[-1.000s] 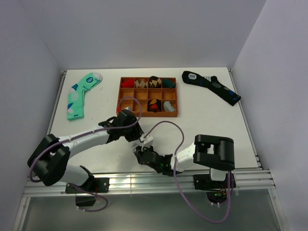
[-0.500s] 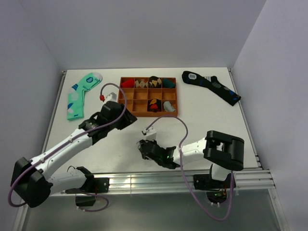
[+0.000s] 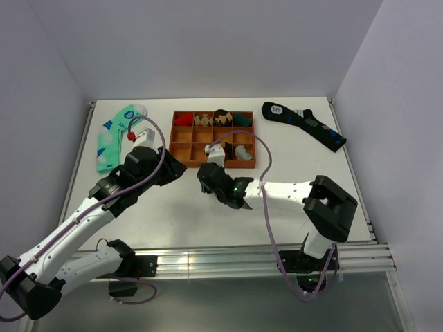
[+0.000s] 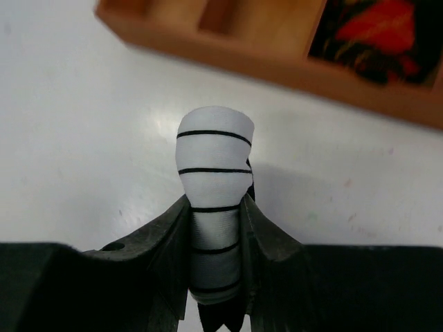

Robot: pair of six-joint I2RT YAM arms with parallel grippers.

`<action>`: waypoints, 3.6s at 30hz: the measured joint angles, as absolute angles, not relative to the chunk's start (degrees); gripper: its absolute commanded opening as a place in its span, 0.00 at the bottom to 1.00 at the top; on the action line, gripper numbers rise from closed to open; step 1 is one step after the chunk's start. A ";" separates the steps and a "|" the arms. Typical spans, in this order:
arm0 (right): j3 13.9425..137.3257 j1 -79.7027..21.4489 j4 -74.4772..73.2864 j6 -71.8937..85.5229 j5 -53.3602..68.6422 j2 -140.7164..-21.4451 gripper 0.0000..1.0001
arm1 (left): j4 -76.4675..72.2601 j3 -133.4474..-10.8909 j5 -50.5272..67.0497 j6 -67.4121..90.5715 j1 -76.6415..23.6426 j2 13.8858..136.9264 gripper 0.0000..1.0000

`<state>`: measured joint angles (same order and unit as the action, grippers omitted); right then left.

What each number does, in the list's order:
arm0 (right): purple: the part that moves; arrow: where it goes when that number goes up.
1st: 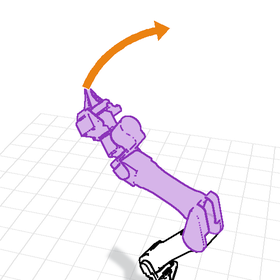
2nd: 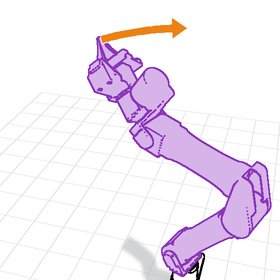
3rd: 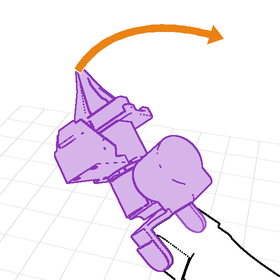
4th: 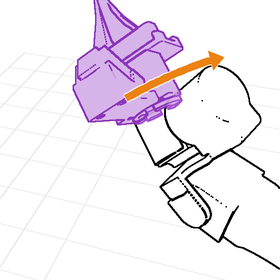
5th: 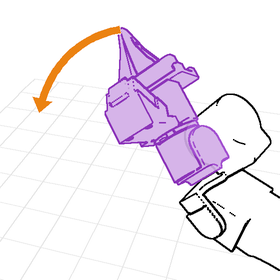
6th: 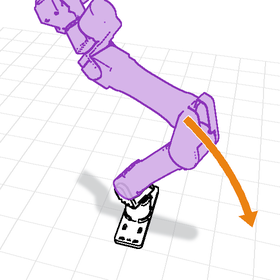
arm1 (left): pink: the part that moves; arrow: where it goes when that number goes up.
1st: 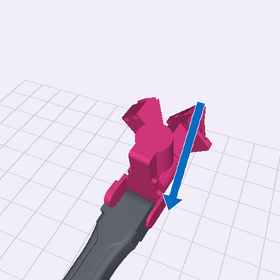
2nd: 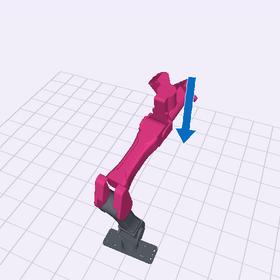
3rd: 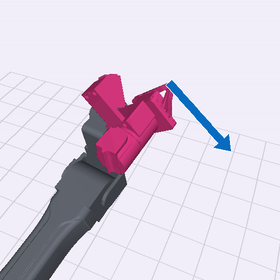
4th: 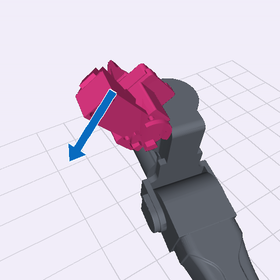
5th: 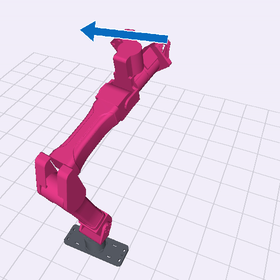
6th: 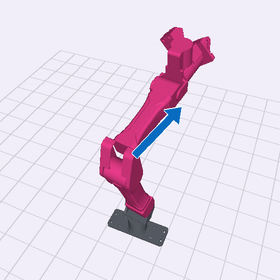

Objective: Roll the socks
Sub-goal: Pick up the sock at the center of the board, then place the sock in the storage box.

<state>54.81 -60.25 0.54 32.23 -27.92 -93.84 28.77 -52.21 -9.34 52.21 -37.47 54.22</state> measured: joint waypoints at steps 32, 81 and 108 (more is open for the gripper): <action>104.49 -48.45 -20.84 22.02 -40.69 -127.42 0.00 | 35.59 -54.59 -12.01 48.66 -37.47 45.04 0.46; 113.03 -46.68 -30.17 26.33 -21.37 -135.83 0.00 | 37.60 -55.33 -11.88 47.66 -37.47 46.13 0.46; 116.68 -41.08 -35.81 33.21 -3.20 -137.51 0.00 | 37.87 -56.29 -10.35 48.14 -37.47 46.37 0.45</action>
